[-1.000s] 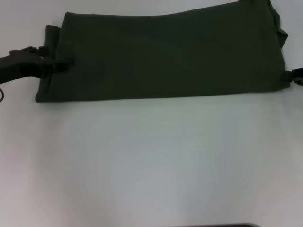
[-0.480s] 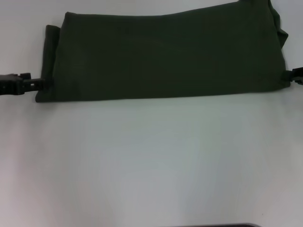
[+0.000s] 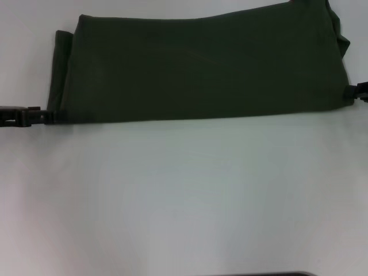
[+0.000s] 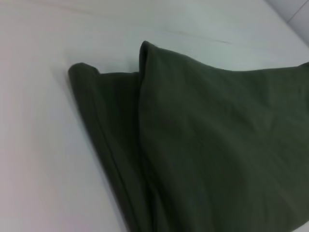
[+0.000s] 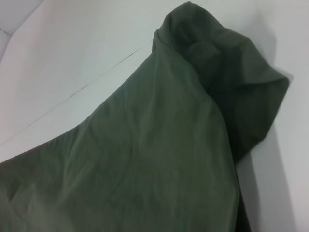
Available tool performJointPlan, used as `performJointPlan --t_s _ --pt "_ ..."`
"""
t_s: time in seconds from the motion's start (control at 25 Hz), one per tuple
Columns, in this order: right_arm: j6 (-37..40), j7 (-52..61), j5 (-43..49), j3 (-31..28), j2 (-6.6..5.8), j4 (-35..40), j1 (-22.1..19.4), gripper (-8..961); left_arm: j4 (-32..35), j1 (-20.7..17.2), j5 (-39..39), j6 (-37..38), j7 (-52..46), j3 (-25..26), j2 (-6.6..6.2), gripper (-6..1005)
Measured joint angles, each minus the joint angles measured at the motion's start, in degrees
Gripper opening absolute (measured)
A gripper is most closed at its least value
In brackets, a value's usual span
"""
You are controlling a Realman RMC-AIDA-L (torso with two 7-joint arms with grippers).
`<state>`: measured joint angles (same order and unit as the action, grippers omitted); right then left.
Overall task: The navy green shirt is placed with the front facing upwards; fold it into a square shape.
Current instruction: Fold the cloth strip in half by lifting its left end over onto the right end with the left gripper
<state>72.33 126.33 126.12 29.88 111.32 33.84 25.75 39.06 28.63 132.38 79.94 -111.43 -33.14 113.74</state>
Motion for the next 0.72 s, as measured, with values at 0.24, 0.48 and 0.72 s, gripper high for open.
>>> performJointPlan --t_s 0.24,0.48,0.72 --pt "0.1 0.0 0.0 0.0 -0.05 0.0 0.0 10 -1.2 1.4 1.0 -2.0 0.0 0.0 0.47 938" --pt "0.2 0.0 0.1 0.0 -0.06 0.0 -0.2 10 -1.5 1.7 1.8 -3.2 -0.1 -0.1 0.48 923" --pt "0.2 0.0 0.1 -0.1 -0.14 0.0 -0.3 10 -1.5 1.4 2.1 -3.9 -0.1 -0.1 0.28 908"
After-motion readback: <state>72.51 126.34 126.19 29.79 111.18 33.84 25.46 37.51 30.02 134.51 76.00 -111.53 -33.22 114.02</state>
